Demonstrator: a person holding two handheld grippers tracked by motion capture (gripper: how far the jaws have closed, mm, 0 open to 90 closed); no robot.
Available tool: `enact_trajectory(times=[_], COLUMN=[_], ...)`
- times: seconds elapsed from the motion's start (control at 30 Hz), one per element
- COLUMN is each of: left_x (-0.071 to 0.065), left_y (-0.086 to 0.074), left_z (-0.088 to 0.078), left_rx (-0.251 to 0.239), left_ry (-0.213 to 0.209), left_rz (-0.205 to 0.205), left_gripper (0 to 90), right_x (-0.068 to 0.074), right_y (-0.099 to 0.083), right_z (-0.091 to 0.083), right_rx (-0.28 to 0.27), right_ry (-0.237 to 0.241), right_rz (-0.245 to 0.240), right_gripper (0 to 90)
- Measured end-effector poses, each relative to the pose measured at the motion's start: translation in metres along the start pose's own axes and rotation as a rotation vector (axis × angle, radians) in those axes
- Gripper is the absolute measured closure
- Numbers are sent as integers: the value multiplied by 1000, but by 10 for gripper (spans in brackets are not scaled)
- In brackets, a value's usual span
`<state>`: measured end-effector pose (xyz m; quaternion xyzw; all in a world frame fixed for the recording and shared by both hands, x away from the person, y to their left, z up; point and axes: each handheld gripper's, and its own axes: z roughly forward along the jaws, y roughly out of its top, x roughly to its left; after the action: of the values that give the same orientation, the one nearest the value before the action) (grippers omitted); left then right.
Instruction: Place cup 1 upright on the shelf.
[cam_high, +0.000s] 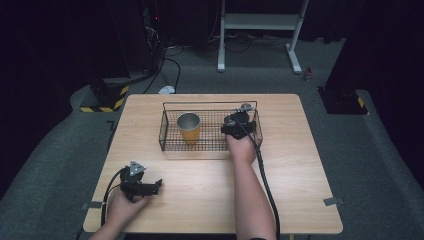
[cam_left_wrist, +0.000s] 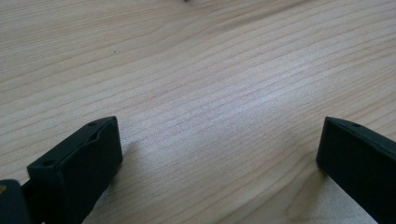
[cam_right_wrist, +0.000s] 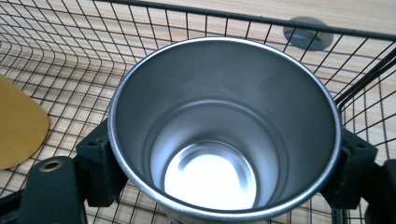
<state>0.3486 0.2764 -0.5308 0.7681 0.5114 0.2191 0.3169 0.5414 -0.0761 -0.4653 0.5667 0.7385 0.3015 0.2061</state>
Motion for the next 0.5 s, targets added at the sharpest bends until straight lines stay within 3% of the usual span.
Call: enact_trajectory(times=[0.5], left_x=[0], left_y=[0], left_z=[0], left_rx=[0], left_ry=[0], left_rz=[0], left_gripper=[5], right_x=[3], right_y=[-1], right_z=[-4], right_rx=[32], right_ry=[1], right_rz=[-30], right_gripper=[152])
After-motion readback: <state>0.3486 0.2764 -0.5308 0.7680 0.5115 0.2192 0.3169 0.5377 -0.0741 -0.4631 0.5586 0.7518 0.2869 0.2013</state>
